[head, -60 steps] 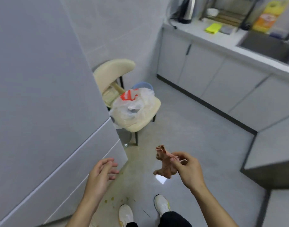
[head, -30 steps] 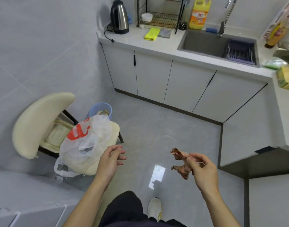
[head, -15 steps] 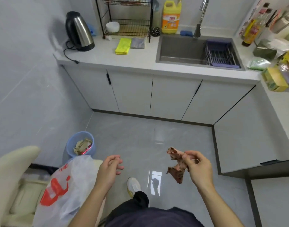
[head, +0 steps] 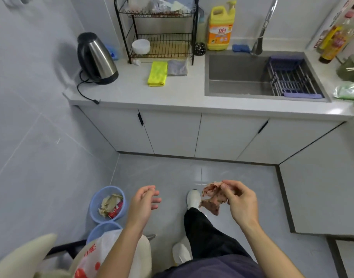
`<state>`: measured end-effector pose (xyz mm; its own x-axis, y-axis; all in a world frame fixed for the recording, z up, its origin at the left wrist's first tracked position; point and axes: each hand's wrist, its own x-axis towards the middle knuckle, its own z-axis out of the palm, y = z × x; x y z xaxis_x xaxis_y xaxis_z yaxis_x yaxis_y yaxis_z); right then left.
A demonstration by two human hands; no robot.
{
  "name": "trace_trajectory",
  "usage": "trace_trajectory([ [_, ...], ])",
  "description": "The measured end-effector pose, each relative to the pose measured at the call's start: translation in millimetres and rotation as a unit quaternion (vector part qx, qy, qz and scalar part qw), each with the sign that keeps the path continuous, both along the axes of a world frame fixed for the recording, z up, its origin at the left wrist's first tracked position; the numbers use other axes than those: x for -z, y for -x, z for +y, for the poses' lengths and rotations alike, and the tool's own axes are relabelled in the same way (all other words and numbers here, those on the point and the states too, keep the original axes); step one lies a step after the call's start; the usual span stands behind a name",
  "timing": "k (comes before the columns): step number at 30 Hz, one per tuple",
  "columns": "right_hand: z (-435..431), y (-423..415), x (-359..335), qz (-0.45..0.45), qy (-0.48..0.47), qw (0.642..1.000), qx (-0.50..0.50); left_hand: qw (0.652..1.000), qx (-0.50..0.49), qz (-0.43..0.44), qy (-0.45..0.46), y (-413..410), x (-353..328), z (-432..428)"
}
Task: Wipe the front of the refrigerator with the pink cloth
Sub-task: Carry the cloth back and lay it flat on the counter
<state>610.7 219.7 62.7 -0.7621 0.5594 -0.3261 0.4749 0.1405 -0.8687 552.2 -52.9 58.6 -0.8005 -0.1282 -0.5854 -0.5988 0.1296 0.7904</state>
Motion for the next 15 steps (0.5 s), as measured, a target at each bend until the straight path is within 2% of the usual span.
trace_trajectory([
  [9,-8.7,162.8,-16.7,0.026,0.052,0.996,-0.062,0.999,-0.049,0.022,0.004,132.1,-7.2,-6.3],
  [15,13.6,267.9,-45.4,0.054,0.072,0.990,-0.111,0.998,-0.058,0.021,-0.001,226.0,-15.6,24.2],
])
